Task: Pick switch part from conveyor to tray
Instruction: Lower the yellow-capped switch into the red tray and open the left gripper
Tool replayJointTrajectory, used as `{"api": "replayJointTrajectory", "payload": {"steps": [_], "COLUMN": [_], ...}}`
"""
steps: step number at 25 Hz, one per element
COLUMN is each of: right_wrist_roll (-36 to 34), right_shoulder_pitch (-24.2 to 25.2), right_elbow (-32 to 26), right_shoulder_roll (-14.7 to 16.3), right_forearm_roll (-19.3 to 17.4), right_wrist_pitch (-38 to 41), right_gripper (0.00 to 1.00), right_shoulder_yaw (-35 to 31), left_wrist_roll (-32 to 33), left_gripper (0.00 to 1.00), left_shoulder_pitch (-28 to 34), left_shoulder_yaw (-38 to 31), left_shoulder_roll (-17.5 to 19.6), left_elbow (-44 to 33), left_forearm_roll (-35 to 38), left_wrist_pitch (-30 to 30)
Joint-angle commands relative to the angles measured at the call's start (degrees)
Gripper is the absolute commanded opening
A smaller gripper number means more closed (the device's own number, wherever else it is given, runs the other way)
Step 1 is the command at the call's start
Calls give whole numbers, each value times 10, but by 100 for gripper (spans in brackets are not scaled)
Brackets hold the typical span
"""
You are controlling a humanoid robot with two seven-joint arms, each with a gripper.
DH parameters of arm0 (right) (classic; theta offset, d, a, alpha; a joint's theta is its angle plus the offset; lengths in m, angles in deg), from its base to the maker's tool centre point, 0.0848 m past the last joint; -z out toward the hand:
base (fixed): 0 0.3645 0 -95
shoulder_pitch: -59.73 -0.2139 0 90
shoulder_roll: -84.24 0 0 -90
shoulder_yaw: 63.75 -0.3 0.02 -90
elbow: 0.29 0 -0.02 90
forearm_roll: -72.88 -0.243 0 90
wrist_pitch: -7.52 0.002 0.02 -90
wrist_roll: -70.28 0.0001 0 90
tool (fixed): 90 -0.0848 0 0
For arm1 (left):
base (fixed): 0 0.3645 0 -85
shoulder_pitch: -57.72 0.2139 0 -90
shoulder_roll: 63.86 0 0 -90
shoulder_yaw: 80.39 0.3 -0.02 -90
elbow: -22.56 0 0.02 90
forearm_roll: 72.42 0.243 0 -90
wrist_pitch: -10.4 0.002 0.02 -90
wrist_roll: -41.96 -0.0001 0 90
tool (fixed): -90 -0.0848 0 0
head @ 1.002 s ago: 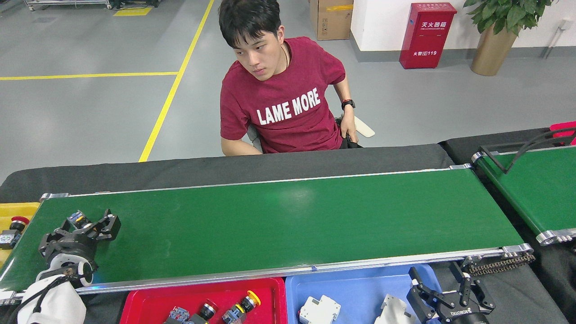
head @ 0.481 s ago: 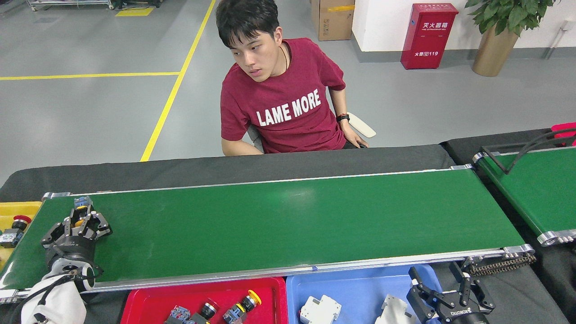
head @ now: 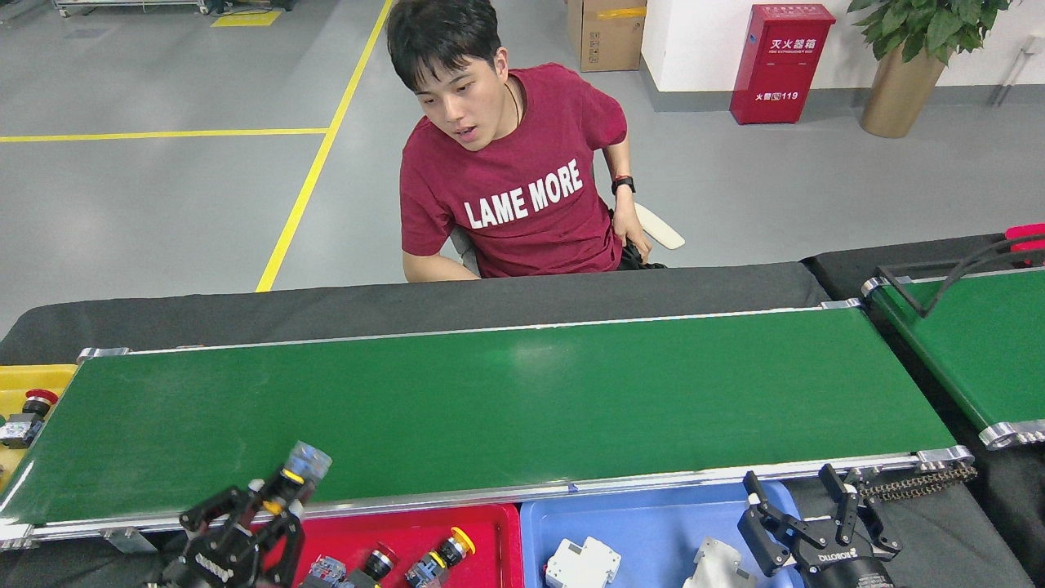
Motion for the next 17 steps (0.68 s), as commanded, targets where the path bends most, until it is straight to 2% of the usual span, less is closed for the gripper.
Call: {"api": "replayJointTrajectory", "payload": {"steps": [1,4,8,12,17], "right_wrist_roll": [2,-2,1,-1,-1], "right_shoulder_pitch": [-6,-6,-7,-8,-17], "right_elbow": [-10,-13,-15,-15,-12], "right_shoulder_roll": [4,4,0,6,22], "right_forearm_roll": [-1,-1,-1,-3,-23], "right_wrist_pitch": [-5,-3,-8,-31,-34], "right_gripper": [97,97,97,97,98], "right_shoulder_yaw": [-13,-18,-26,-25,-24], "left_wrist_roll": [0,-2,-8,-17,-19], "left_gripper": [100,100,100,100,100], "left_shoulder_pitch": [5,8,3,7,6], "left_shoulder_yaw": [-8,-59,-187,-257,-259], "left_shoulder_roll": [-9,-27,-92,-92,-86], "left_elbow": [-13,-14,-10,3,14], "left_forearm_roll": [-2,-4,-2,2,3], "left_wrist_pitch": [-17,-2,82,102,102]}}
